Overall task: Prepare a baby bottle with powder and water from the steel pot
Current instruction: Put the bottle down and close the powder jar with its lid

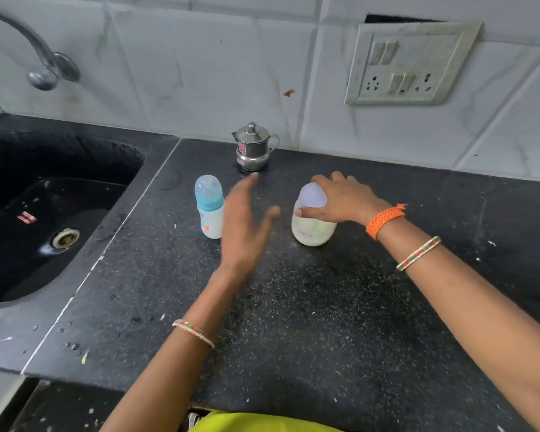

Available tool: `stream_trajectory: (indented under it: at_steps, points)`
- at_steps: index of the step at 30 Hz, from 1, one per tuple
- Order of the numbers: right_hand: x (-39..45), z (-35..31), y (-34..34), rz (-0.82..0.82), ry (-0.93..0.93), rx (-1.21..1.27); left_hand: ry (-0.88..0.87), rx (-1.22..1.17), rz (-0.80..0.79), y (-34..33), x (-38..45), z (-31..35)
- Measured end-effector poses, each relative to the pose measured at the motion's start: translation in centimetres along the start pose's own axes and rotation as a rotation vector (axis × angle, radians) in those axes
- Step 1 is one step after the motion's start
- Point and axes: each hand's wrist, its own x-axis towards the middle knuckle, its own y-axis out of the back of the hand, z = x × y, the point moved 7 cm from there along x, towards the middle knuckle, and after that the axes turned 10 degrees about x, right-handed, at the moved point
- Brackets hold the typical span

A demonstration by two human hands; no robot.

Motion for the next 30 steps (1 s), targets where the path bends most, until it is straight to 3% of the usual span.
stream_trajectory:
  at_steps: [3,5,9,11,14,18,28,30]
  points:
    - [0.6,-0.3,0.4,-0.148,0.022,-0.018,0.182,-0.118,0.301,5.1,-0.8,-3.5]
    - [1.4,-0.8,0.9,-0.163,0.07,0.018,0.248,-0.142,0.321,5.7,-1.4,-5.0]
    - [3.7,-0.7,2.4,-0.198,0.101,0.158,0.175,-0.182,0.002,1.3,-1.3,-5.0]
    - [5.7,-0.2,3.9,-0.145,0.096,0.237,0.121,-0.139,-0.175,-1.6,0.0,-4.6]
    - [9.2,0.2,5.6,-0.039,0.089,0.291,0.098,-0.072,-0.309,-4.8,2.5,-4.5]
    - [14.3,0.0,7.2,0.016,0.067,0.361,0.109,-0.074,-0.352,-7.3,6.1,-4.4]
    - [20.1,-0.7,4.7,-0.176,0.022,0.223,0.182,-0.334,-0.3,-6.8,6.3,-4.4]
    - [18.5,-0.4,4.8,-0.055,0.018,0.227,0.159,-0.394,-0.316,-5.9,5.2,-3.7]
